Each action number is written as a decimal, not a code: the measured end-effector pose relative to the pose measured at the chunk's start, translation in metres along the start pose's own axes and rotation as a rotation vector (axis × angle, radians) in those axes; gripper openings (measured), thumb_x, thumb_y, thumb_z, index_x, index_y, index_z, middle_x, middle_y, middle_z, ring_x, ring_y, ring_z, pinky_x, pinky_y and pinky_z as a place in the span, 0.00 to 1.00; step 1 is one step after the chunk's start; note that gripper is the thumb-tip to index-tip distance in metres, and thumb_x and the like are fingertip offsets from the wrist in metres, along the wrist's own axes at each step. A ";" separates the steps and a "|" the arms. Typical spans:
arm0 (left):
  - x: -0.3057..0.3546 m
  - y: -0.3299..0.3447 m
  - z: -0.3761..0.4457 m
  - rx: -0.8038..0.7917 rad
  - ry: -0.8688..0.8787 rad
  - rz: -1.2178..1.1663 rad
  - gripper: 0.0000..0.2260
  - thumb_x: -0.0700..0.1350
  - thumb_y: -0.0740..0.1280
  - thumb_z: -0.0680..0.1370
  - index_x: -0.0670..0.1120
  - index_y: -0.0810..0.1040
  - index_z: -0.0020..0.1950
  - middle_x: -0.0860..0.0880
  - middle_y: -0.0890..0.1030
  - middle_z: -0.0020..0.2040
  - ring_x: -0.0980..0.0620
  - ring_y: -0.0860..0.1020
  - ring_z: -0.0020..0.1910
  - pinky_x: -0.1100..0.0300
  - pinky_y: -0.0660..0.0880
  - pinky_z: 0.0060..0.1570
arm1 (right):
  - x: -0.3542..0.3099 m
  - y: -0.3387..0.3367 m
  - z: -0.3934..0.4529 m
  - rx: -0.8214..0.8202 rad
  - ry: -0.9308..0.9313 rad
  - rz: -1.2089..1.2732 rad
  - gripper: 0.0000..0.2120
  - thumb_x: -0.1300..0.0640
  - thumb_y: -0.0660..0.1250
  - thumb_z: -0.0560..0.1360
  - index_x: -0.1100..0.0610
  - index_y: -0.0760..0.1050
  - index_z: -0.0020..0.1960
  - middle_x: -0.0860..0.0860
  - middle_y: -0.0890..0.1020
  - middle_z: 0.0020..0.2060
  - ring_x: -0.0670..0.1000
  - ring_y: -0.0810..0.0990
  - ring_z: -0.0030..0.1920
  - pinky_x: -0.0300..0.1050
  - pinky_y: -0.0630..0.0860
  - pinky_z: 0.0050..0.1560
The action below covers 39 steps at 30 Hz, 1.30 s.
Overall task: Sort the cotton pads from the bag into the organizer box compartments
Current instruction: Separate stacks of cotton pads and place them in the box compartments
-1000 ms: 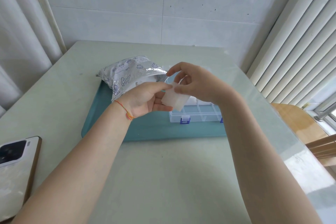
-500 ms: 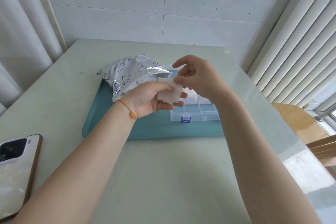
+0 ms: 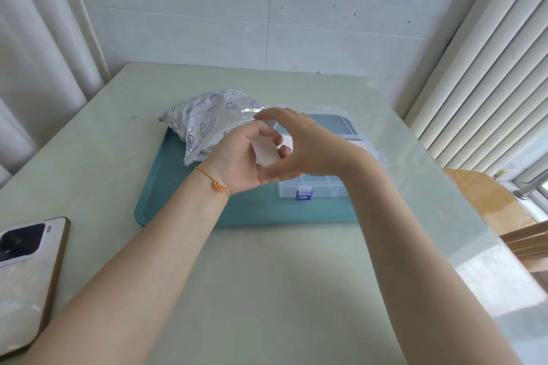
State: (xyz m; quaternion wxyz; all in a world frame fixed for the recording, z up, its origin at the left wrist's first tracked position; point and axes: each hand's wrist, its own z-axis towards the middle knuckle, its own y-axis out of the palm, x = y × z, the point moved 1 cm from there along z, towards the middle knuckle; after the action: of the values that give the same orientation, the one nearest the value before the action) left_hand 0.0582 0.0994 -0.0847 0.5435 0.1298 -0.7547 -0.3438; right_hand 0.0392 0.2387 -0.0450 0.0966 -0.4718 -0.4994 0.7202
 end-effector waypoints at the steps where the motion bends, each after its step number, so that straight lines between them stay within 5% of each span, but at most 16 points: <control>1: 0.000 0.000 0.000 0.005 0.019 0.031 0.11 0.38 0.64 0.71 0.46 0.73 0.53 0.48 0.73 0.41 0.50 0.76 0.39 0.52 0.77 0.48 | 0.000 0.004 0.000 -0.012 -0.004 -0.067 0.42 0.48 0.80 0.62 0.40 0.63 0.71 0.39 0.69 0.64 0.45 0.65 0.65 0.45 0.67 0.63; 4: 0.001 0.005 0.000 0.041 0.055 0.116 0.09 0.35 0.57 0.76 0.45 0.75 0.46 0.47 0.76 0.39 0.51 0.78 0.36 0.64 0.74 0.33 | 0.001 0.011 0.002 -0.006 -0.024 -0.177 0.40 0.47 0.79 0.61 0.39 0.65 0.69 0.40 0.70 0.62 0.48 0.65 0.64 0.54 0.68 0.65; 9: 0.002 0.004 0.003 0.104 0.079 -0.010 0.10 0.34 0.63 0.77 0.49 0.76 0.45 0.52 0.75 0.39 0.56 0.73 0.36 0.65 0.75 0.36 | 0.002 0.007 0.004 0.116 -0.016 -0.135 0.32 0.44 0.78 0.64 0.44 0.70 0.64 0.45 0.71 0.57 0.50 0.67 0.61 0.56 0.69 0.65; 16: 0.001 0.010 -0.001 0.023 0.113 0.149 0.09 0.34 0.60 0.79 0.45 0.77 0.47 0.50 0.81 0.38 0.56 0.81 0.37 0.65 0.77 0.37 | 0.001 0.011 0.006 0.129 -0.010 -0.178 0.33 0.43 0.77 0.65 0.45 0.70 0.66 0.46 0.71 0.60 0.50 0.67 0.62 0.55 0.68 0.65; 21: 0.001 0.006 -0.001 0.110 0.084 0.154 0.07 0.34 0.66 0.76 0.46 0.77 0.44 0.50 0.75 0.36 0.58 0.76 0.31 0.66 0.76 0.35 | 0.000 0.007 0.005 0.145 0.000 -0.177 0.37 0.41 0.77 0.65 0.44 0.67 0.70 0.47 0.70 0.62 0.50 0.67 0.64 0.54 0.65 0.66; 25: 0.001 0.008 -0.001 0.067 0.099 0.208 0.09 0.34 0.64 0.77 0.47 0.76 0.43 0.51 0.75 0.35 0.57 0.74 0.33 0.67 0.74 0.35 | 0.000 0.009 0.005 0.136 -0.011 -0.193 0.33 0.44 0.77 0.67 0.46 0.69 0.68 0.47 0.70 0.63 0.51 0.67 0.65 0.56 0.65 0.67; 30: 0.001 0.015 -0.004 0.005 0.104 0.222 0.11 0.33 0.59 0.79 0.46 0.77 0.45 0.51 0.80 0.35 0.56 0.80 0.34 0.66 0.76 0.33 | -0.001 0.009 0.005 0.151 -0.014 -0.207 0.40 0.42 0.78 0.64 0.41 0.63 0.72 0.46 0.69 0.63 0.50 0.66 0.65 0.53 0.64 0.66; 35: 0.002 0.009 -0.001 0.089 0.143 0.268 0.11 0.34 0.62 0.78 0.48 0.75 0.41 0.52 0.70 0.34 0.57 0.70 0.30 0.68 0.69 0.30 | 0.001 0.010 0.004 0.142 -0.008 -0.197 0.36 0.40 0.77 0.64 0.44 0.68 0.68 0.45 0.69 0.63 0.49 0.66 0.64 0.54 0.64 0.66; 39: 0.002 0.005 0.002 0.093 0.134 0.172 0.07 0.36 0.63 0.78 0.48 0.76 0.46 0.51 0.75 0.38 0.55 0.75 0.36 0.65 0.75 0.32 | 0.001 0.010 0.006 0.171 -0.005 -0.237 0.33 0.41 0.76 0.65 0.46 0.70 0.66 0.46 0.70 0.62 0.50 0.66 0.63 0.54 0.65 0.65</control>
State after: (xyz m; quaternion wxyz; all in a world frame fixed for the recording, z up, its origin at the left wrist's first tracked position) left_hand 0.0568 0.1020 -0.0803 0.6138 0.1125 -0.7401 -0.2509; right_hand 0.0371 0.2309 -0.0538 0.2195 -0.3979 -0.4888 0.7447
